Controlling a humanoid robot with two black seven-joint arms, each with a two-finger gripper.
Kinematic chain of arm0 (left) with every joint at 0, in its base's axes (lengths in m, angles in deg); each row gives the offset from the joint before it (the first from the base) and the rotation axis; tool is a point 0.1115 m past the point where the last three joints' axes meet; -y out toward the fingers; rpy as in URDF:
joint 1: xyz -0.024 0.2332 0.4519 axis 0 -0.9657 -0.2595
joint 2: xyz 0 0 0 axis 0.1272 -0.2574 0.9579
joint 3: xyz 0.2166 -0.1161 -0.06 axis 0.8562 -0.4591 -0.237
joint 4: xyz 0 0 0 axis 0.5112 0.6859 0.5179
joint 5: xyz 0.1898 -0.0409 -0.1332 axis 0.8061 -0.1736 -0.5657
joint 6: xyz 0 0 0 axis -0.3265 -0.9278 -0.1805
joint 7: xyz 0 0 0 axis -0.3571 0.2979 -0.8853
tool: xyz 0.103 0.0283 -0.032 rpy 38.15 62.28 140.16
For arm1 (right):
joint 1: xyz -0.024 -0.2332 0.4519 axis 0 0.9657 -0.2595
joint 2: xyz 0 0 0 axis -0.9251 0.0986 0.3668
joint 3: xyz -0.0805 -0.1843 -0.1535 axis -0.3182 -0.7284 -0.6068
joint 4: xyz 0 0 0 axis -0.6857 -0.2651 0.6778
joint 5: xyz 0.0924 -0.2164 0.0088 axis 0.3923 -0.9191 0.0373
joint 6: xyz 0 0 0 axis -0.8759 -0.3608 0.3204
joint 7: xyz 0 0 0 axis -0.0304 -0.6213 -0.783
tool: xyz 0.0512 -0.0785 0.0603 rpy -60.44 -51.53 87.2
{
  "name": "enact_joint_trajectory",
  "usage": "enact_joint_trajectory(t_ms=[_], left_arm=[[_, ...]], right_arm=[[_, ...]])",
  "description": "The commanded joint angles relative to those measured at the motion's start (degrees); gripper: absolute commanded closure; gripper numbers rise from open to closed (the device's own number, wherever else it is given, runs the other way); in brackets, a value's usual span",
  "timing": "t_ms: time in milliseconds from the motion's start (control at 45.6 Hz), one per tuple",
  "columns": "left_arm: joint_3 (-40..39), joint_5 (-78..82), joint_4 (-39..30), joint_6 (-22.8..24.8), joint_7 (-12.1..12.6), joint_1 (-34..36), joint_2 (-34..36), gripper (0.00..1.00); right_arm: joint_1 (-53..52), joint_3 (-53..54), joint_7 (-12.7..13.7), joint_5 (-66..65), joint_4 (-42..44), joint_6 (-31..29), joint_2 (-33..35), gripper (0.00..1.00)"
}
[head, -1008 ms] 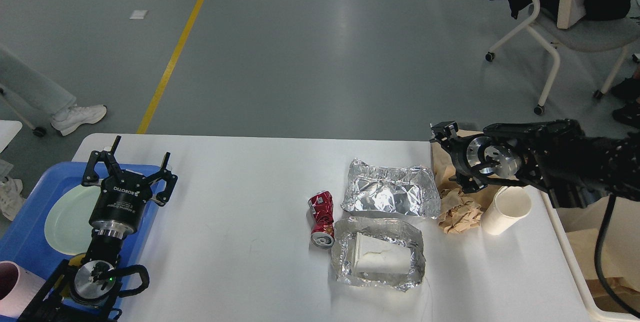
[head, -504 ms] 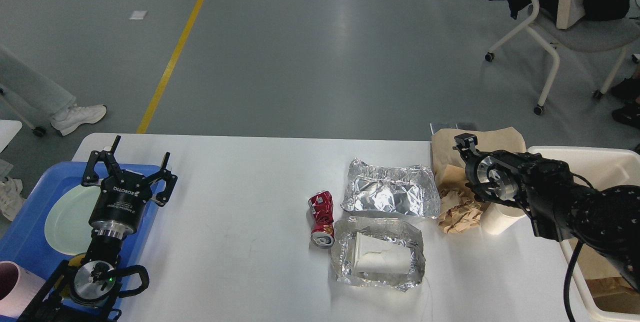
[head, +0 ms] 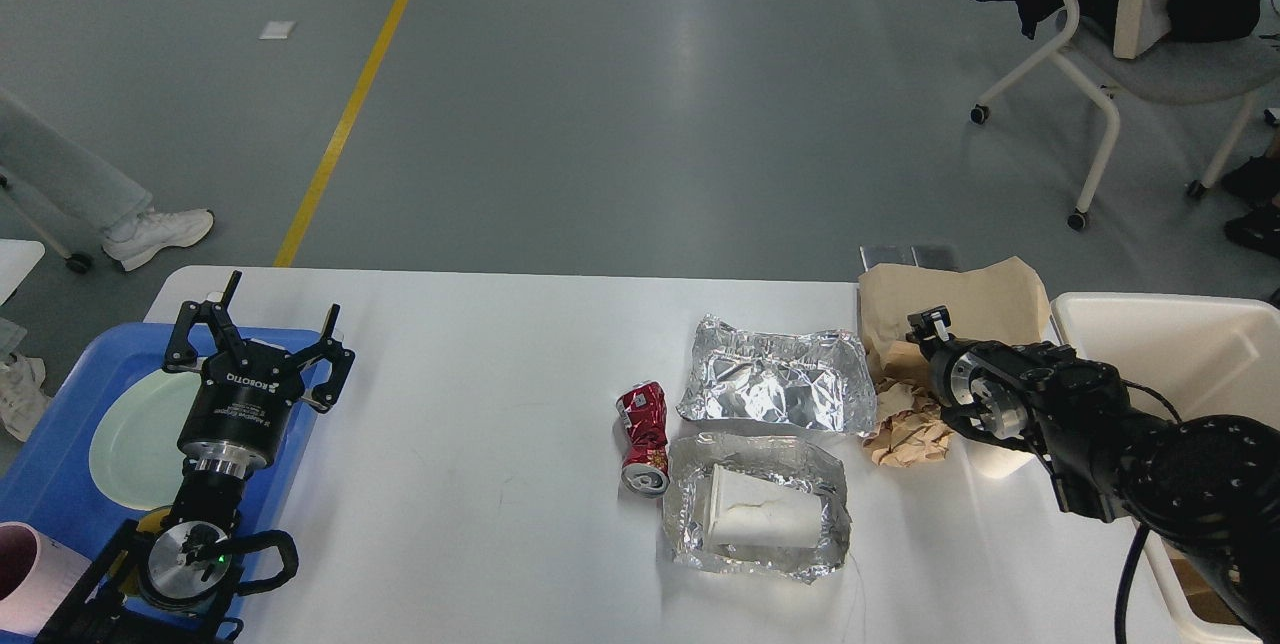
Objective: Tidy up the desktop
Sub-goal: 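Grasp the brown paper box with the right gripper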
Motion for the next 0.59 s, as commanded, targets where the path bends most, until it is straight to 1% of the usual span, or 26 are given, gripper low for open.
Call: enact_joint_trajectory(t_ms=[0, 44, 175, 285, 416, 570], left_arm=[[0.0, 0.0, 0.0, -0.01, 0.0, 0.08, 0.05, 0.04], [0.0, 0.0, 0.0, -0.01, 0.0, 0.0, -0.04, 0.04], [0.0, 0.0, 0.0, -0.01, 0.0, 0.08, -0.04, 0.04], [0.0, 0.0, 0.0, 0.0, 0.0, 0.08, -0.04, 0.04], [0.0, 0.0, 0.0, -0.01, 0.0, 0.08, -0.04, 0.04], [0.0, 0.0, 0.0, -0.01, 0.0, 0.0, 0.05, 0.04]], right_arm=[[0.02, -0.13, 0.26, -0.76, -0.21, -0.76, -0.01, 0.75], [0.02, -0.13, 0.44, -2.16, -0.3, -0.76, 0.08, 0.85], [-0.24, 0.13, 0.61, -6.91, -0.92, -0.76, 0.26, 1.0], [-0.42, 0.13, 0.7, -7.27, -1.27, -1.02, 0.52, 1.0], [-0.6, 0.13, 0.88, -7.35, -1.27, -2.87, 0.79, 1.0], [-1.39, 0.13, 1.75, -7.35, -1.27, -3.13, 1.22, 1.0]])
